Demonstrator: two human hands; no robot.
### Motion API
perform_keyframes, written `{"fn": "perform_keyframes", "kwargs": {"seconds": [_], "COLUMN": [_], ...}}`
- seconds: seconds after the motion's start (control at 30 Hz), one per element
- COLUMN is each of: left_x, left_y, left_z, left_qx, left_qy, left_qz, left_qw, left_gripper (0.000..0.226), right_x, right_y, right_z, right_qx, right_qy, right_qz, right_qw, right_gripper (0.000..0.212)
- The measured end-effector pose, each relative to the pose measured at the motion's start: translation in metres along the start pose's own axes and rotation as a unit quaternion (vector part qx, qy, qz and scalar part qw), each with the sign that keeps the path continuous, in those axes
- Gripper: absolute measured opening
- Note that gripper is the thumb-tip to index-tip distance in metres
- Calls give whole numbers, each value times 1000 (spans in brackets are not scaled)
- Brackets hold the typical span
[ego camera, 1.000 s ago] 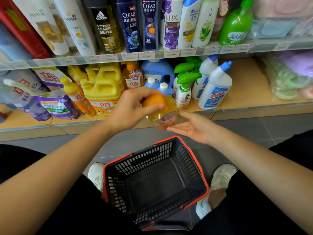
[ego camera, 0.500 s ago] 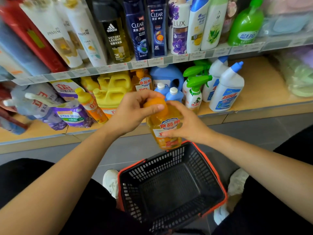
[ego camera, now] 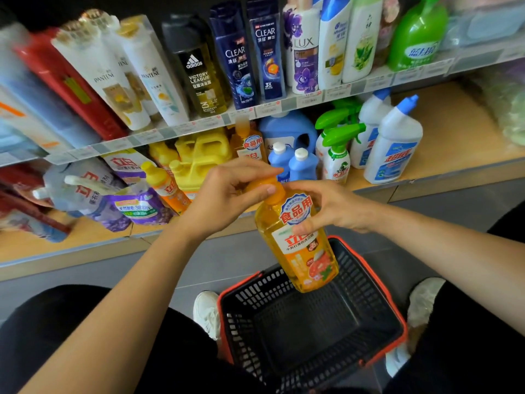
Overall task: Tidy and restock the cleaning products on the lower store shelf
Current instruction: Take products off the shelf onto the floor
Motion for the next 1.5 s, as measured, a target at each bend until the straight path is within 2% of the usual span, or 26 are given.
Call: {"fn": "perform_keyframes", "kwargs": {"seconds": [0.1, 0.27, 0.37, 0.5, 0.6, 0.7, 0.8, 0.9, 0.97, 1.03, 1.13, 1.23, 1.3, 1.4, 1.47, 1.5], "left_x": [-3, -8, -12, -16, -18, -21, -27, -32, -34, -32, -28, -25, -24, -25, -27, -28], "left_y": [2, 9, 17, 28, 38, 48, 53, 56, 56, 57, 58, 56, 53, 55, 57, 58], "left_z": [-5, -10, -5, -4, -15, -21, -21, -19, -20, -20, -24, -28, -29, -25, -19, -16], "left_qx": [-22, -124, -178, -307, -381, -422, -429, -410, -416, -427, -449, -494, -516, -502, -445, -412], "left_qy": [-4, 23, 11, -37, -27, -32, -87, -154, -176, -176, -132, -72, -46, -63, -105, -126], "left_qz": [21, 77, 91, 120, 153, 173, 179, 180, 185, 197, 218, 221, 215, 205, 201, 199], "left_qw": [1000, 989, 980, 943, 911, 889, 881, 881, 873, 865, 856, 838, 828, 838, 866, 880], "left_gripper": [34, 38, 43, 52, 50, 45, 39, 37, 35, 34, 37, 40, 45, 44, 39, 38], "right_x": [-2, -5, -2, 3, 7, 10, 13, 13, 12, 13, 14, 13, 12, 13, 14, 15], "right_y": [1, 2, 3, 7, 9, 9, 9, 11, 15, 17, 15, 6, 5, 7, 8, 9], "right_z": [-3, -6, -6, -8, -14, -20, -22, -20, -20, -20, -24, -37, -42, -39, -30, -26], "right_qx": [-1, 22, 56, 108, 125, 120, 90, 33, 6, 9, 85, 167, 208, 188, 125, 92], "right_qy": [3, 12, 20, 42, 53, 60, 18, -79, -111, -103, -28, 59, 86, 79, 37, 4], "right_qz": [1, -11, -24, -37, -49, -45, -32, -8, 16, 19, -5, -48, -54, -44, -27, -21], "right_qw": [1000, 1000, 998, 993, 989, 990, 995, 996, 994, 994, 996, 983, 973, 978, 991, 996], "right_gripper": [71, 73, 74, 71, 84, 68, 55, 66, 69, 65, 55, 74, 76, 62, 46, 46]}}
Point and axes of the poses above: each hand's wrist, its own x-axis towards the middle knuckle, its own z-axis out of the back of the hand, y = z × x, the point moved 8 cm from there along x, towards the middle knuckle, and after that the axes turned 1 degree about -x, right-handed, at the moved point
